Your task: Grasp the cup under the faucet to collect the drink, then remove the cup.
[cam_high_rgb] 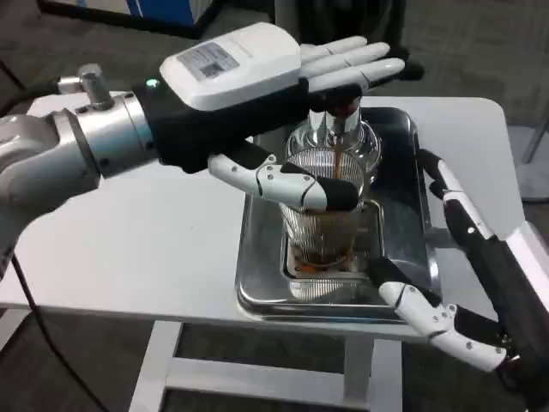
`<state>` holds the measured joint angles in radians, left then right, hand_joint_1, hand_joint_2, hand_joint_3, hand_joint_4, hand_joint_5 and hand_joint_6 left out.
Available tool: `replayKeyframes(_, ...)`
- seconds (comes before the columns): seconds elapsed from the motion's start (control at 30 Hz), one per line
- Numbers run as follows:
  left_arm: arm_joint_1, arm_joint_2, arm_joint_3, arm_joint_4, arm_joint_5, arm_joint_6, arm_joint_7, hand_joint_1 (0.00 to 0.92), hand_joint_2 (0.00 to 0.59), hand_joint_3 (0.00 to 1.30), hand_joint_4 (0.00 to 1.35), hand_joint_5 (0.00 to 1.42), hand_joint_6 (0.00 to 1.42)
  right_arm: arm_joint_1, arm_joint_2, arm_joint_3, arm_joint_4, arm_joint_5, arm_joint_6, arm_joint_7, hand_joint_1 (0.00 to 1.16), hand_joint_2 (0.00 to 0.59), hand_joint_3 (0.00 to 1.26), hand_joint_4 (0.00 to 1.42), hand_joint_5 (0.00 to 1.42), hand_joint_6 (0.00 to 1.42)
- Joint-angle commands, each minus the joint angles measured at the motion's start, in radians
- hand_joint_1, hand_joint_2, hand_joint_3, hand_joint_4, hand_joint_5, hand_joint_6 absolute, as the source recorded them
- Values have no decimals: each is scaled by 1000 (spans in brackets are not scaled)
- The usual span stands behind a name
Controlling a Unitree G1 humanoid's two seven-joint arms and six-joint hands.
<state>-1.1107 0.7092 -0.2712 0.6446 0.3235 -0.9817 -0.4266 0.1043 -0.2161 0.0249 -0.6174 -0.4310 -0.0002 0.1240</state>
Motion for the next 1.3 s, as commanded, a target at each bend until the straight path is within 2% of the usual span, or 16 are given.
replayKeyframes(0.03, 55, 31, -24, 40, 61, 51, -54, 0, 153, 56, 0, 0, 172, -28, 6, 20, 28, 20, 23, 14, 460, 287, 0, 0, 39, 264)
replayKeyframes(0.43, 53, 28, -22, 37, 55, 53, -65, 0, 153, 56, 0, 0, 172, -85, 27, 62, 96, 2, 42, -8, 473, 292, 0, 0, 30, 263)
replayKeyframes(0.77, 59, 33, -21, 25, 48, 52, -70, 0, 156, 55, 0, 0, 172, -129, 61, 104, 152, -56, 45, -57, 479, 296, 0, 0, 16, 250)
replayKeyframes(0.93, 69, 41, -21, 9, 45, 53, -72, 0, 156, 59, 0, 0, 172, -158, 76, 127, 184, -82, 42, -85, 503, 292, 0, 0, 0, 198)
replayKeyframes(1.3, 79, 50, -23, -19, 30, 60, -86, 0, 160, 63, 0, 0, 172, -183, 94, 148, 219, -110, 37, -126, 507, 292, 0, 0, 0, 163)
